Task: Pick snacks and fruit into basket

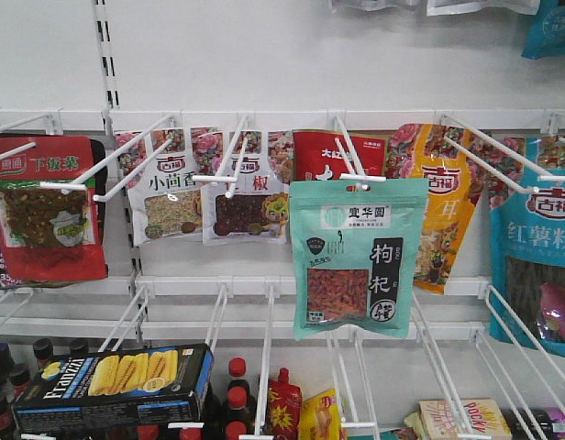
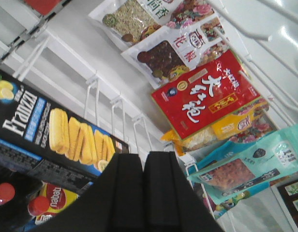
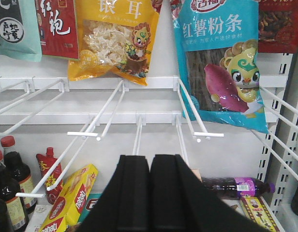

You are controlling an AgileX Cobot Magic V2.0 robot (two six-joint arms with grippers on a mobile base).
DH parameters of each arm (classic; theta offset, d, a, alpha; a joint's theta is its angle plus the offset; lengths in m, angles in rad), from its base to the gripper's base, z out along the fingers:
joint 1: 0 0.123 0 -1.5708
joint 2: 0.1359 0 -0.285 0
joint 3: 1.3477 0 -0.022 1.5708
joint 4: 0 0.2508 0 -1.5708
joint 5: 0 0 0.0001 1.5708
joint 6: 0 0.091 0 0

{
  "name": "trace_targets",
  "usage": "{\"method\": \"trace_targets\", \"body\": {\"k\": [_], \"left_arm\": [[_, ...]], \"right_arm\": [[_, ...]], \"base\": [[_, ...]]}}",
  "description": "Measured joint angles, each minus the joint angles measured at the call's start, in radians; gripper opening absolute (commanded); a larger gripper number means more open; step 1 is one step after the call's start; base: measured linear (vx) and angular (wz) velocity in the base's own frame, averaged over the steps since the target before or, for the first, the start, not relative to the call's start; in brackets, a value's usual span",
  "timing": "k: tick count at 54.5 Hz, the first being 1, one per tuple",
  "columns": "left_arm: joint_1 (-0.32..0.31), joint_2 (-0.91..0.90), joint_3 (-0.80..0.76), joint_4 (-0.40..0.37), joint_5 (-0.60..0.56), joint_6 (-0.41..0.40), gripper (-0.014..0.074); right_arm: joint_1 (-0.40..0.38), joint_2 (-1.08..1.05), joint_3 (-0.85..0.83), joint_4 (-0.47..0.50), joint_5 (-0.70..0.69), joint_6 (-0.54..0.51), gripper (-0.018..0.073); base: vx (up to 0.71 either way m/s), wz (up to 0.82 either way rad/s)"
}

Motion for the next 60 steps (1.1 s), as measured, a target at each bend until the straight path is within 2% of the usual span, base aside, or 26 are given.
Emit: {"method": "trace_targets", "body": {"k": [21,31,40,60], "left_arm": [[0.000,0.000,0.103,-0.002,0.017,0.000,0.0002],[0.000,0.000,0.104,0.010,0.041,0.014,0.0002],[0.000,0.000,0.104,0.023,0.108,0.027,0.0004],[0.000,0.000,0.104,0.023,0.121,0.030,0.0004]], "right_arm": [[0.000,0.000,0.000,0.000,0.000,0.000,-0.0008],[0.000,0.000,0.000,0.000,0.000,0.000,-0.0008],[0.000,0.000,0.000,0.000,0.000,0.000,-0.0008],[0.000,0.000,0.000,0.000,0.000,0.000,-0.0008]], "base": [[0.00,0.00],[0.00,0.00],[0.00,0.00],[0.00,0.00]]}}
